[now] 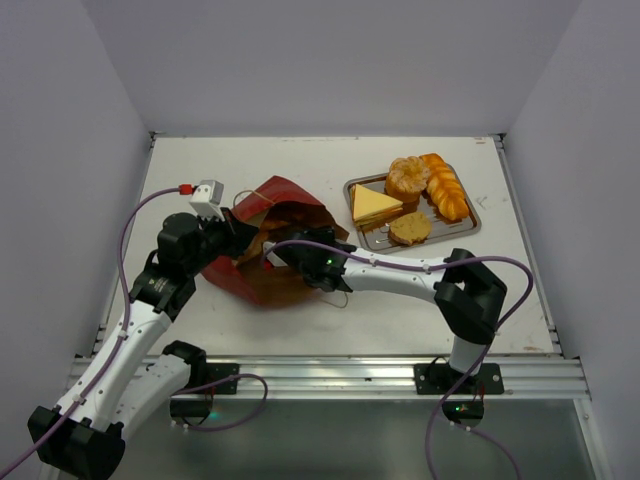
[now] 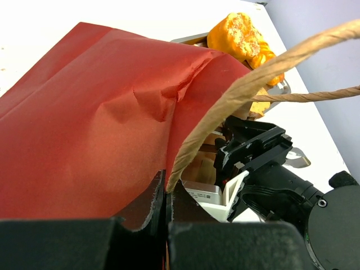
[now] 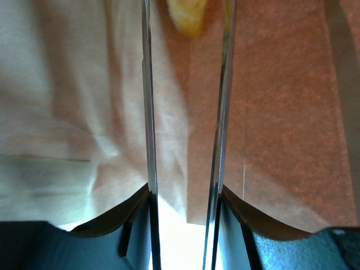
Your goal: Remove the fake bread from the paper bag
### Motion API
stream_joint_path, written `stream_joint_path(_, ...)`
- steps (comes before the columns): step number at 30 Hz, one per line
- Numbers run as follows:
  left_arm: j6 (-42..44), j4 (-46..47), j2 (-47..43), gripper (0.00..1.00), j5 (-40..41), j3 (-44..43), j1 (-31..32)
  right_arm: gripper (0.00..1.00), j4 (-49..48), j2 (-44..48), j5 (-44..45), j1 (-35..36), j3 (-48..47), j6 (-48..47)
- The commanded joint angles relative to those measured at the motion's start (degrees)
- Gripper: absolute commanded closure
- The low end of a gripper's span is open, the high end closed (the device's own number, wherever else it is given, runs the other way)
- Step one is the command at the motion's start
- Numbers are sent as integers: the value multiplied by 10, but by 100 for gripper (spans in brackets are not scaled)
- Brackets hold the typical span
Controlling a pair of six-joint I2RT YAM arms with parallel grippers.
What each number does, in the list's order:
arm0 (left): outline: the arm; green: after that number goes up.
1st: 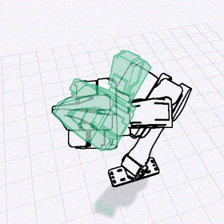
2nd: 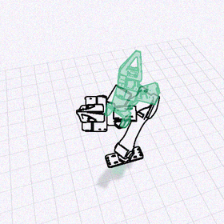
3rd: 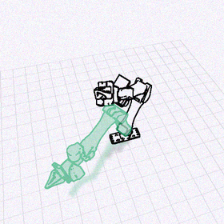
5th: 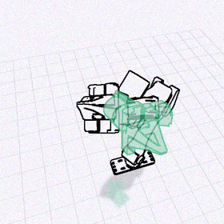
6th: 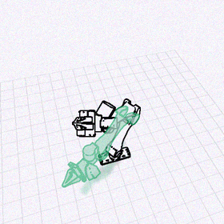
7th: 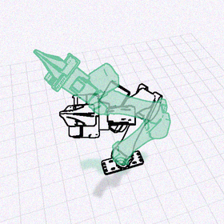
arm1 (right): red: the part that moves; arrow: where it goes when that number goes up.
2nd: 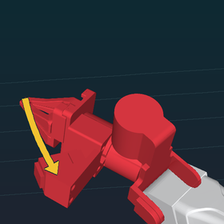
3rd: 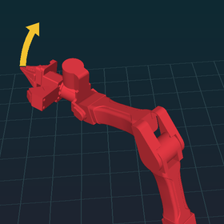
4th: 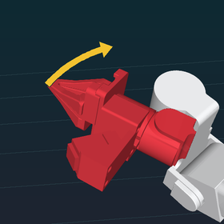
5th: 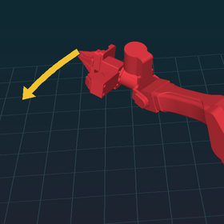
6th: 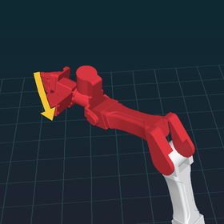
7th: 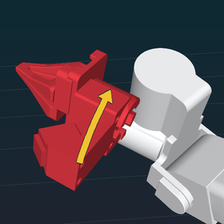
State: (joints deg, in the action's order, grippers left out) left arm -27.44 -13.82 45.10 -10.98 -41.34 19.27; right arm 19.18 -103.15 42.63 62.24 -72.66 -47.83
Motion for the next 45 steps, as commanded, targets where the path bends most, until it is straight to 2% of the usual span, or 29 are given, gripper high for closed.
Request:
stream_joint_path(1,1,21,-5,100,-15,-6,2,53,-14,2,29,-1,-28,-37)
stream_joint_path(20,-1,18,-11,100,-17,-6,2,55,-2,-50,23,-3,-51,-34)
stream_joint_path(23,-1,16,-12,100,-16,-5,2,64,-3,-57,23,-5,-56,-32)
stream_joint_path(24,0,15,-12,100,-15,-5,2,76,-3,-54,20,-6,-56,-31)
stream_joint_path(27,2,14,-12,100,-11,-3,2,93,-3,-34,12,-8,-55,-28)
stream_joint_path(30,4,14,-9,100,-2,-3,1,100,-3,2,-1,-9,-45,-27)
stream_joint_path(39,3,27,9,100,25,-13,1,100,76,116,-72,-9,-28,12)
stream_joint_path(45,-1,33,17,100,37,-20,1,100,118,156,-118,-7,5,22)
